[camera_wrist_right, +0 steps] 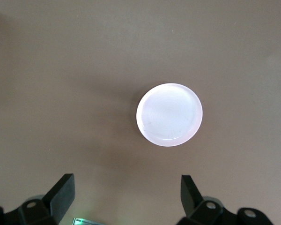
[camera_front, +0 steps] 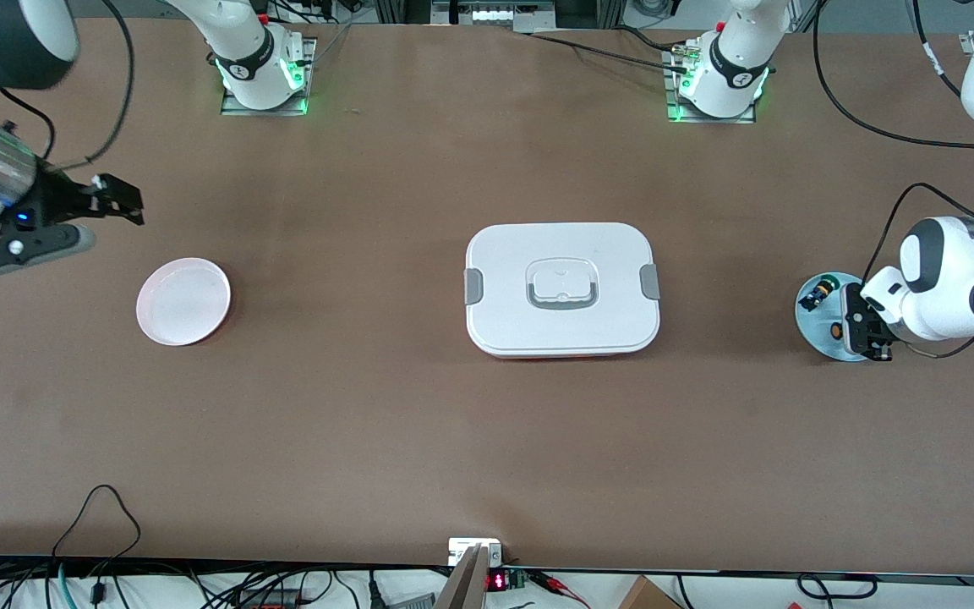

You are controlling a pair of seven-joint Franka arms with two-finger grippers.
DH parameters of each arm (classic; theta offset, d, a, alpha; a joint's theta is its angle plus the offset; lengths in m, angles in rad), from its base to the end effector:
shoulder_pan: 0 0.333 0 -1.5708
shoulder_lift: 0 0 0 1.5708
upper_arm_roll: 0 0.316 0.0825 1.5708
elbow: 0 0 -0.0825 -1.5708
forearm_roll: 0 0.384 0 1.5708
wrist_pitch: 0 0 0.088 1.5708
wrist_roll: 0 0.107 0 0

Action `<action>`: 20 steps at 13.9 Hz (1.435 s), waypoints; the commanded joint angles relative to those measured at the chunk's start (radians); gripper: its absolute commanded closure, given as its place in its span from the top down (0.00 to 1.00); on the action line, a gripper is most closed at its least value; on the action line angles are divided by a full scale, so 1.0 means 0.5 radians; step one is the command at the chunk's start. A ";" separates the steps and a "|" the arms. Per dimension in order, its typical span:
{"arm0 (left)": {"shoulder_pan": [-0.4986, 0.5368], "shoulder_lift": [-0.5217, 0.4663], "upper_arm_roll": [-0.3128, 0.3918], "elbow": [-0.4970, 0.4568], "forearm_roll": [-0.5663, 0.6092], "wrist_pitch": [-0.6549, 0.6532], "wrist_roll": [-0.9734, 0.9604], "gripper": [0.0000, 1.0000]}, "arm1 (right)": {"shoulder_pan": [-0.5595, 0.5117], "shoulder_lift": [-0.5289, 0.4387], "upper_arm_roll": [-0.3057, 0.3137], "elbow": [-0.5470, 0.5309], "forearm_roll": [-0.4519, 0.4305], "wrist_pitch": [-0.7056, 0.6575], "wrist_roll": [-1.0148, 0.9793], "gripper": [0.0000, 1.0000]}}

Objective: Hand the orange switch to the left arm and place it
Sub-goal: 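Lower the orange switch into the blue dish and open the left gripper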

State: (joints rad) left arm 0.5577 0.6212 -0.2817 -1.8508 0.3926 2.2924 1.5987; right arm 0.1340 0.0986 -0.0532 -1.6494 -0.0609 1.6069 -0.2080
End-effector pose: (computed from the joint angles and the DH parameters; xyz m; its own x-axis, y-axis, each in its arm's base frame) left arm 0.5977 0.1858 0.1845 -0.0023 -0.9963 -0.0862 -0.9885 -0.0108 0.1510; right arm 0.5763 0.0415 0.5348 0.9465 0.2851 -0.1510 0.2933 -0.9554 0.0347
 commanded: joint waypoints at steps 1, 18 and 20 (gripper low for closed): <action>0.047 -0.098 -0.059 -0.011 0.022 -0.071 0.045 1.00 | 0.017 -0.087 -0.016 -0.079 0.008 0.041 0.072 1.00; -0.013 -0.512 -0.581 0.971 -0.263 -1.912 -1.966 1.00 | -0.035 -0.001 -0.035 0.133 0.159 0.041 0.069 1.00; -0.343 -0.659 -0.270 0.956 -0.392 -1.900 -2.355 1.00 | -0.032 -0.004 -0.035 0.133 0.152 0.044 0.069 1.00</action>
State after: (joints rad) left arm 0.5199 0.3525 -0.5418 -1.3797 0.2525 1.3588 0.5793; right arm 0.1197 0.0873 -0.0745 -1.6054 0.0167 1.6317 -0.1862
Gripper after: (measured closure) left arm 0.000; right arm 0.000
